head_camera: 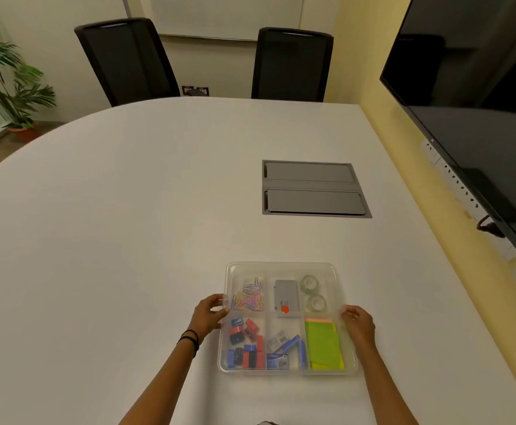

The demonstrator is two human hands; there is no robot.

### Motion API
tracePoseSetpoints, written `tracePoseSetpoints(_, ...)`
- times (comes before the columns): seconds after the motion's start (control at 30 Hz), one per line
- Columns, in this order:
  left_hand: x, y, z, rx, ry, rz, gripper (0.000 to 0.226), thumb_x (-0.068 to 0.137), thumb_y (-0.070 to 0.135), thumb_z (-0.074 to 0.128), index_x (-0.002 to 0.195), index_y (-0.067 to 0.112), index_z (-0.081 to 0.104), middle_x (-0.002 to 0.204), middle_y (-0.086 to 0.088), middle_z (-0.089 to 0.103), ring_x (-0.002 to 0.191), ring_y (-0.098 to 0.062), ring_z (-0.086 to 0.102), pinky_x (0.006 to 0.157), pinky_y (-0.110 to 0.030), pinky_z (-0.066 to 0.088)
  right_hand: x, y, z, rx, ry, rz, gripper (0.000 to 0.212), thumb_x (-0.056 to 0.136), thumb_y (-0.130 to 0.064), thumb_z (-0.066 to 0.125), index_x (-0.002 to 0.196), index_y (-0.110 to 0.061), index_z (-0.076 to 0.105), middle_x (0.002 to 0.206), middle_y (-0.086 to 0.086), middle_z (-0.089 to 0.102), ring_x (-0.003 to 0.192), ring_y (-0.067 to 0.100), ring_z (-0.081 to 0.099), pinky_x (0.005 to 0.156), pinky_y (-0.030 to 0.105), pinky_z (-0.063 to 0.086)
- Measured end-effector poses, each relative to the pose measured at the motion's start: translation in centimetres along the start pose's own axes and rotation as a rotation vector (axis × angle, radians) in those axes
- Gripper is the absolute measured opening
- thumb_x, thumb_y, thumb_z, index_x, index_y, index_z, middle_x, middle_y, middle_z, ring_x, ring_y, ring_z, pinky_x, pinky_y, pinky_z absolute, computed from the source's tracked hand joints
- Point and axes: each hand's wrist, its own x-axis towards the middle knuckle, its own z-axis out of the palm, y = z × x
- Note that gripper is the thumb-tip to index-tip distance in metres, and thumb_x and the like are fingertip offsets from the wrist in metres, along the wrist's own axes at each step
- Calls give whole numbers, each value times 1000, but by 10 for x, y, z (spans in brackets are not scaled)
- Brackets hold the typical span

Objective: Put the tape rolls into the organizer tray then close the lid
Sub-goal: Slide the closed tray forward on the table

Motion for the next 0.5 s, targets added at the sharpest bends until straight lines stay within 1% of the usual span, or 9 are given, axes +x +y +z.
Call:
tracePoseSetpoints(0.07,3,1,-3,9,-41,-15,33,89,8,62,120,8,51,120,-18,57,99,-31,62,73,-38,58,3,-3,-1,-72,-63,-21,29,90,0,51,118,-1,58,116,23,63,102,34,58,86,37,48)
tracePoseSetpoints(0.13,7,2,-6,37,-83,-36,36,88,8,63,122,10,50,115,-18,56,98,-29,61,66,-30,58,4,-5,0,-214,-124,-128,44,92,4,44,135,-5,42,129,24,53,115,36,52,95,42,45)
tracePoseSetpoints(0.2,10,5,-10,67,-121,-62,41,87,7,64,124,10,48,107,-15,55,95,-26,60,62,-25,58,4,-5,4,-415,-158,-311,62,88,15,38,144,-8,25,147,20,33,133,34,36,109,42,34)
tracePoseSetpoints(0.23,12,7,-12,79,-141,-76,42,87,7,65,125,11,48,104,-14,54,93,-24,59,62,-24,58,4,-6,7,-517,-178,-394,70,84,19,36,146,-8,20,153,17,23,140,32,26,114,39,29)
tracePoseSetpoints(0.3,17,11,-15,93,-187,-108,44,86,6,66,125,11,47,100,-12,54,90,-22,58,65,-24,56,6,-6,15,-652,-217,-495,78,80,22,36,147,-10,15,158,14,9,146,28,13,118,35,21)
tracePoseSetpoints(0.33,20,13,-17,95,-210,-128,46,85,5,66,126,11,46,97,-11,54,90,-22,57,66,-24,56,7,-7,18,-675,-223,-509,77,80,21,36,147,-11,15,159,14,7,146,27,11,119,35,19)
tracePoseSetpoints(0.37,22,14,-18,92,-226,-153,46,85,3,66,126,11,46,94,-9,55,90,-22,57,68,-25,55,8,-8,20,-656,-216,-505,74,81,19,36,147,-10,17,158,14,8,146,27,12,119,35,20)
tracePoseSetpoints(0.43,27,17,-17,94,-226,-203,46,84,1,66,125,8,48,87,-6,56,88,-22,57,68,-25,53,11,-11,20,-516,-184,-495,60,88,12,39,143,-8,29,155,14,21,143,27,23,116,35,25)
tracePoseSetpoints(0.5,33,19,-13,102,-188,-234,43,84,3,67,122,6,49,84,-6,58,83,-21,57,67,-26,49,18,-15,19,-386,-154,-516,48,93,2,43,139,-6,35,148,14,34,137,28,35,112,38,31)
